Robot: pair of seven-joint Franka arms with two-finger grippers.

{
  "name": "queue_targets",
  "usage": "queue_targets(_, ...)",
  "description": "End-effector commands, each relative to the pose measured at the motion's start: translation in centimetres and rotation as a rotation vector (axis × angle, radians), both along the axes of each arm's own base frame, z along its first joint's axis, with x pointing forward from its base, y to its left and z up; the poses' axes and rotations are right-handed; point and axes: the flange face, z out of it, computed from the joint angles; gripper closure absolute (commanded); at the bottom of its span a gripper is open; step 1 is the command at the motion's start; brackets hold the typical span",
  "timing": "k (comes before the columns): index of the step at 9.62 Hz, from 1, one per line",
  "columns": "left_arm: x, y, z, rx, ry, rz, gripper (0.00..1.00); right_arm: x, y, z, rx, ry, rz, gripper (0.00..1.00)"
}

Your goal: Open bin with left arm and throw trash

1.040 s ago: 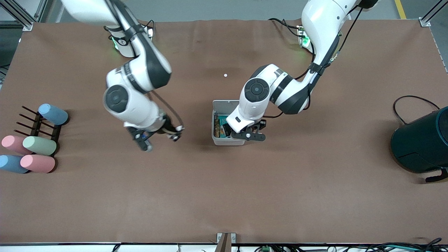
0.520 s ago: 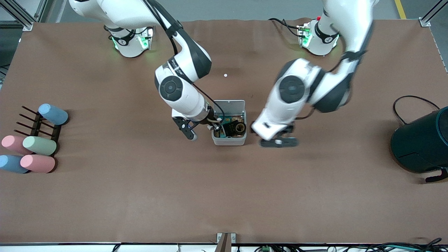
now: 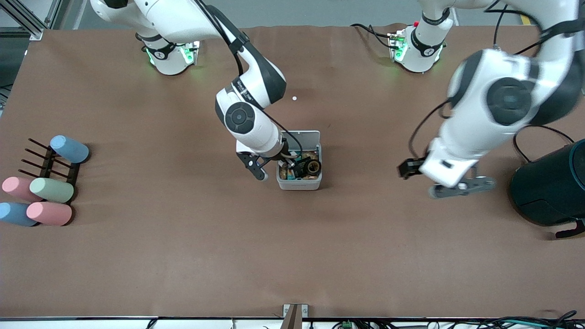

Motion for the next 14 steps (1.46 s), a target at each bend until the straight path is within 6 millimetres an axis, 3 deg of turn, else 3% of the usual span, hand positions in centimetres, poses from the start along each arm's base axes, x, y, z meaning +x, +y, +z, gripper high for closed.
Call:
queue_targets(1,-0.3,5.7,4.3,-0.017,0.015,0.008,0.0,-0.2,0.5,-0.1,0.006,0.013,0.005,0.63)
queue_targets(2,-1.0,7.6,6.9,-0.033,-0.022,-0.031,0.0,-0.2,0.4,-0.2,0.004,0.013,0.004,0.48)
queue_targets(3,-2.4,10.1,9.8,-0.039,-0.043,-0.078,0.0,-0.2,0.3,-0.2,-0.002,0.021,0.006,0.46)
queue_targets(4,-4.4,11.4,12.1,-0.027,-0.043,-0.124,0.0,-0.3,0.2,-0.3,-0.009,0.036,0.011,0.46)
queue_targets(5,-7.0,12.5,13.0,0.0,-0.016,-0.103,0.0,-0.2,0.0,-0.2,-0.013,0.043,0.01,0.46)
queue_targets(6,-8.8,12.4,12.3,0.015,0.007,-0.084,0.0,0.1,-0.5,0.2,-0.014,0.051,0.005,0.46)
queue_targets(7,-10.4,13.5,12.3,0.012,0.013,-0.085,0.0,1.3,-1.3,2.1,-0.001,0.047,-0.009,0.46)
queue_targets(9,-9.7,13.9,12.7,0.003,-0.066,-0.081,0.0,5.0,-5.6,7.2,0.009,0.089,-0.047,0.46)
queue_targets(10,-9.2,15.0,13.5,-0.039,-0.122,-0.059,0.0,6.9,-8.3,8.8,0.02,0.08,-0.088,0.46)
queue_targets(11,-9.9,14.7,14.3,-0.058,-0.107,-0.051,0.0,9.2,-13.3,10.8,0.033,0.06,-0.129,0.46)
queue_targets(12,-9.3,14.4,14.6,-0.054,-0.085,-0.045,0.0,11.0,-19.5,11.3,0.029,0.095,-0.095,0.46)
queue_targets(14,-9.1,13.9,14.7,-0.048,-0.084,-0.054,0.0,11.9,-31.2,13.8,0.061,0.134,0.101,0.46)
